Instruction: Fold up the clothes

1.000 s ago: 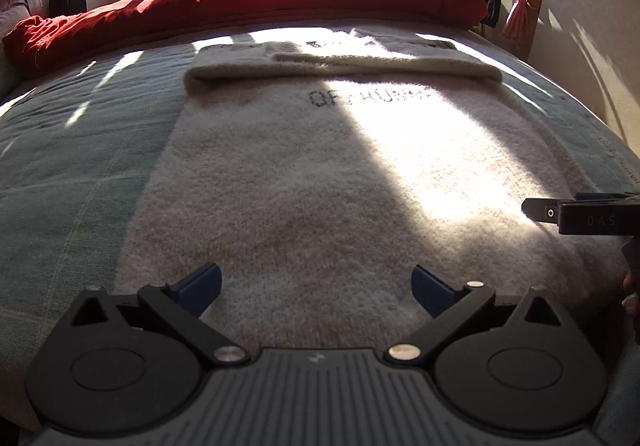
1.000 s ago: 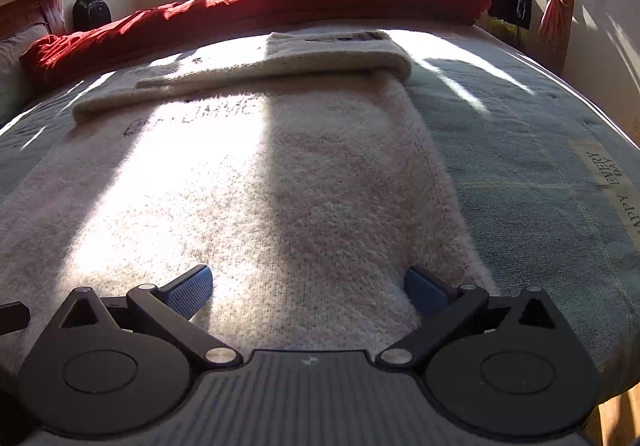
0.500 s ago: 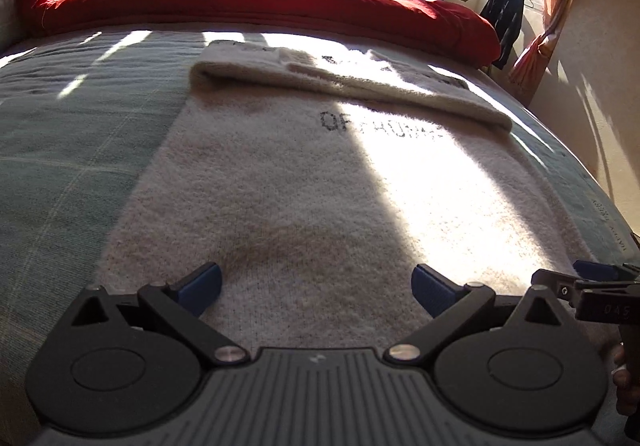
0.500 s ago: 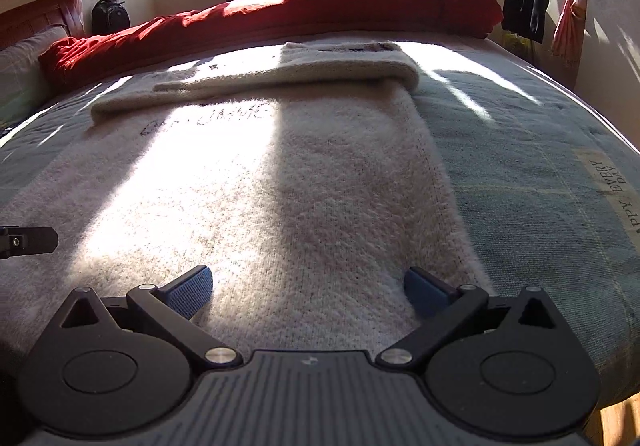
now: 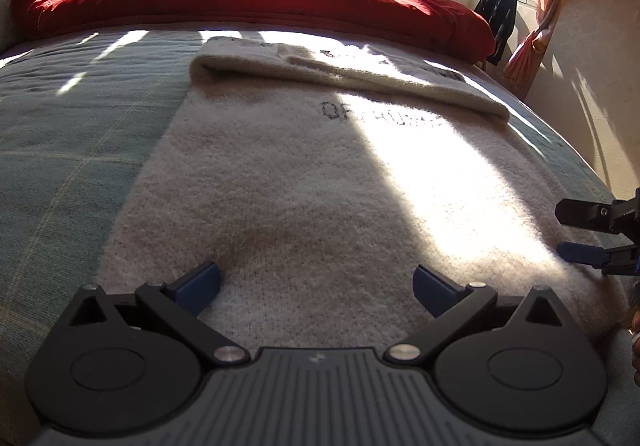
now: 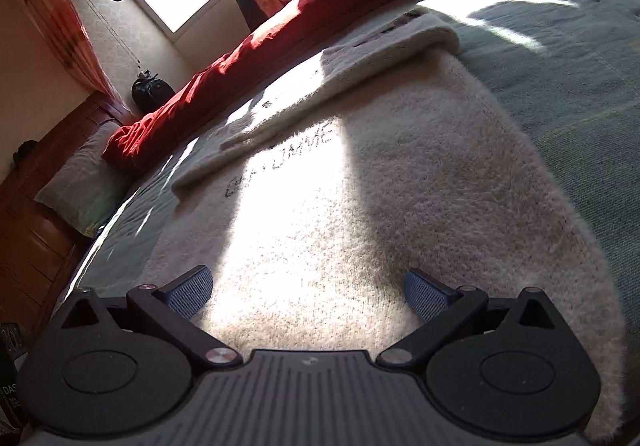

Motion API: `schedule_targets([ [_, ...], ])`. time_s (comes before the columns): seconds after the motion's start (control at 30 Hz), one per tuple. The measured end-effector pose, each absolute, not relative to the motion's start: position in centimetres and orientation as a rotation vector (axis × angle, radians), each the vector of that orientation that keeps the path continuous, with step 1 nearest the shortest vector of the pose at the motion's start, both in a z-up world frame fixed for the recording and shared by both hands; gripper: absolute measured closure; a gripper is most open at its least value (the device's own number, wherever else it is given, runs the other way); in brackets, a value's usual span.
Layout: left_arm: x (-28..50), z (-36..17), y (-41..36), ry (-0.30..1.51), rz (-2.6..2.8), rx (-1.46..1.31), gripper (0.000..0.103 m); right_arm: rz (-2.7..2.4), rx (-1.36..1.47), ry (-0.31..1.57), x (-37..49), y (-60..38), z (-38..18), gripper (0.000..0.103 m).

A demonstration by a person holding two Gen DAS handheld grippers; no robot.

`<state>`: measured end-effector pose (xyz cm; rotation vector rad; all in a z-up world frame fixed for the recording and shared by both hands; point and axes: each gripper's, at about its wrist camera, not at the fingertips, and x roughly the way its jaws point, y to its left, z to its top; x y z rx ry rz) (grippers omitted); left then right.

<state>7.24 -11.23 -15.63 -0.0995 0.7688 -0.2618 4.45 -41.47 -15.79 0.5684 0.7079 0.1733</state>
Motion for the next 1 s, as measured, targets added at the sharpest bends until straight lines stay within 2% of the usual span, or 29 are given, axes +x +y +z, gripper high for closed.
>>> schedule_targets([
  [0.2, 7.1, -15.8, -11.5, 0.764, -0.264, -0.069, 0.001, 0.119, 0.572, 0.692, 2.3, -43.0, -15.7, 0.0],
  [0.4, 7.0, -15.9, -11.6, 0.762, -0.265, -0.053, 0.001, 0.148, 0.48, 0.672, 4.9, -41.4, -13.8, 0.0],
  [0.63, 6.9, -15.9, -11.3, 0.752, -0.294, -0.046, 0.001, 0.017, 0.514, 0.724, 5.2, -42.7, -15.4, 0.0],
  [1.0, 9.0, -14.1, -12.7, 0.721, -0.357, -0.048, 0.001, 0.029, 0.304, 0.682, 2.7, -40.2, -17.0, 0.0],
])
